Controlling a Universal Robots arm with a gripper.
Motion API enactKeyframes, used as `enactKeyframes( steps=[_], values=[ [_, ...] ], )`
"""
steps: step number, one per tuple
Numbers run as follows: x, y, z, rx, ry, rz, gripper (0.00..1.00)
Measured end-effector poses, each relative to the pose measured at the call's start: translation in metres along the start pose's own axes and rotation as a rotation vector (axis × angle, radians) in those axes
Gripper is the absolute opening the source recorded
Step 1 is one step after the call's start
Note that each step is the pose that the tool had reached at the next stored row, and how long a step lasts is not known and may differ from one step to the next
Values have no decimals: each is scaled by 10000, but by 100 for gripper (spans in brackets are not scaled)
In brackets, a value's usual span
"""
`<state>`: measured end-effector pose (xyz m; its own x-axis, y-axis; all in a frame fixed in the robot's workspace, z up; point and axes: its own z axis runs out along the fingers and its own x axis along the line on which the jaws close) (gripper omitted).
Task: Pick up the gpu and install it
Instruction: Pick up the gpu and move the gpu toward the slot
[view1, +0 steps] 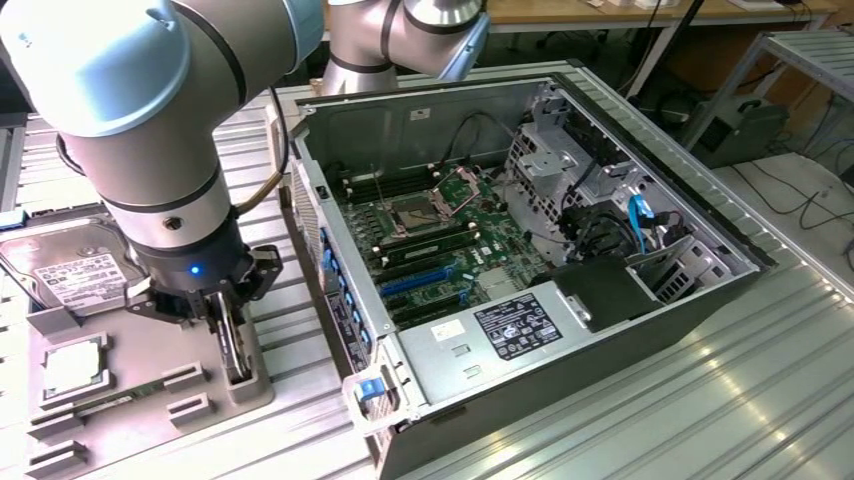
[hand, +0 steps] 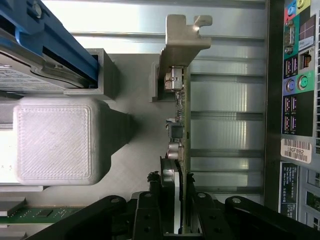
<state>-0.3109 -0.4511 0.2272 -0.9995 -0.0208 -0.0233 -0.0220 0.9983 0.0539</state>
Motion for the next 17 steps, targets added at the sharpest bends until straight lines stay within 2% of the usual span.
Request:
enactKeyframes(
  steps=[1, 2, 14, 16, 17],
  values=[
    [0, 0, 0, 0, 0, 0, 33],
    [0, 0, 0, 0, 0, 0, 28],
    [0, 0, 0, 0, 0, 0, 28],
    [8, 1, -14, -1, -2, 7, 28],
    [7, 3, -51, -1, -3, 9, 28]
  ],
)
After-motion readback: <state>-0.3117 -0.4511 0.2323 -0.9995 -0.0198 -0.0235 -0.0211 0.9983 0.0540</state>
